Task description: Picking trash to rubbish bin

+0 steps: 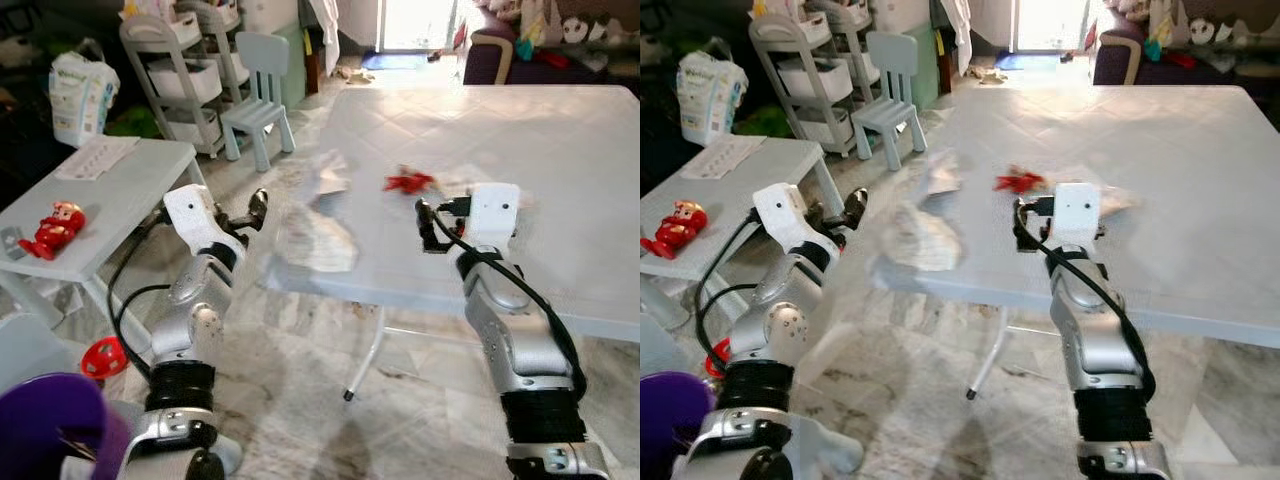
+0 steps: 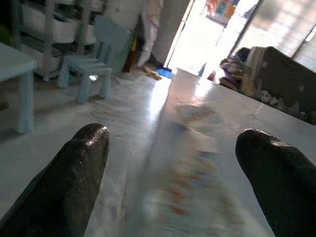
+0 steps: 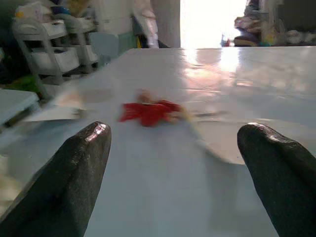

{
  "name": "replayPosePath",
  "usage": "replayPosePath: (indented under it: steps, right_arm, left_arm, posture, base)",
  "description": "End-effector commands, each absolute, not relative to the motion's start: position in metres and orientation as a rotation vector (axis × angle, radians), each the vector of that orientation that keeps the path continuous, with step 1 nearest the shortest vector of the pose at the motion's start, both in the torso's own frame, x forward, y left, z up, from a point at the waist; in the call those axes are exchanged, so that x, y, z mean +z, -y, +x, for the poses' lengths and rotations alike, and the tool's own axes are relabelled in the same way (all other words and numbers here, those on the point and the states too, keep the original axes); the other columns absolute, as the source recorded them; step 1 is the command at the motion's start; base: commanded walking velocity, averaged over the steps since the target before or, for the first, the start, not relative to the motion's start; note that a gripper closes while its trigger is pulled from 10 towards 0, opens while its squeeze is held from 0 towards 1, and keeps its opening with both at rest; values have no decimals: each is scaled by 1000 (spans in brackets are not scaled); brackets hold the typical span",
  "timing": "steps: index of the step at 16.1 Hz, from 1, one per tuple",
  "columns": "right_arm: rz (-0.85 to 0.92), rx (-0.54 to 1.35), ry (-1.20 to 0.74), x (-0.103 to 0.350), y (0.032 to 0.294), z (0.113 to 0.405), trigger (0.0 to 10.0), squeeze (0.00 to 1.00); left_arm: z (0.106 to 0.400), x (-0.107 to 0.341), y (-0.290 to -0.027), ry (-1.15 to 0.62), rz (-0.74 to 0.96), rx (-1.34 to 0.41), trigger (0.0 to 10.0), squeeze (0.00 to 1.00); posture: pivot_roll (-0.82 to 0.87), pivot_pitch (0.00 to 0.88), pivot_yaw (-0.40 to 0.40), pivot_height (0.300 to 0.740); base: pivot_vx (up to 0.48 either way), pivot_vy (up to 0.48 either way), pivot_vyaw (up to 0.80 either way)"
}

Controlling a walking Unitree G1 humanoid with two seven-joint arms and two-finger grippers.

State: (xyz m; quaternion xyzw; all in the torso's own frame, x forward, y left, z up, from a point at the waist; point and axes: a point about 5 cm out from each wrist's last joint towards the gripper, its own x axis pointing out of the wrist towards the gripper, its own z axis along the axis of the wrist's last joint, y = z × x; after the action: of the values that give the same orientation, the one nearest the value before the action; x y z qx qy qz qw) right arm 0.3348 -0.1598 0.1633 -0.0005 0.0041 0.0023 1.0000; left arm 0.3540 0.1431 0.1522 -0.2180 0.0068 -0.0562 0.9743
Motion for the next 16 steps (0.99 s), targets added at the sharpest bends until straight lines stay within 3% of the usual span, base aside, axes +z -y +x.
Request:
replayPosePath:
  steps: [1,16]
  right_arm:
    - [-3,12,18,171,156,335,10000,0]
    - [-21,13,24,173,158,337,10000,0]
  left_arm:
    - [354,153,-147,-12,-428,-105,10000,0]
    - [355,151,-146,-16,-427,-102,10000,0]
  posture:
    - [-59,0,66,740]
    - [-61,0,61,740]
  base:
    - [244,-319,0]
    - [193,-315,0]
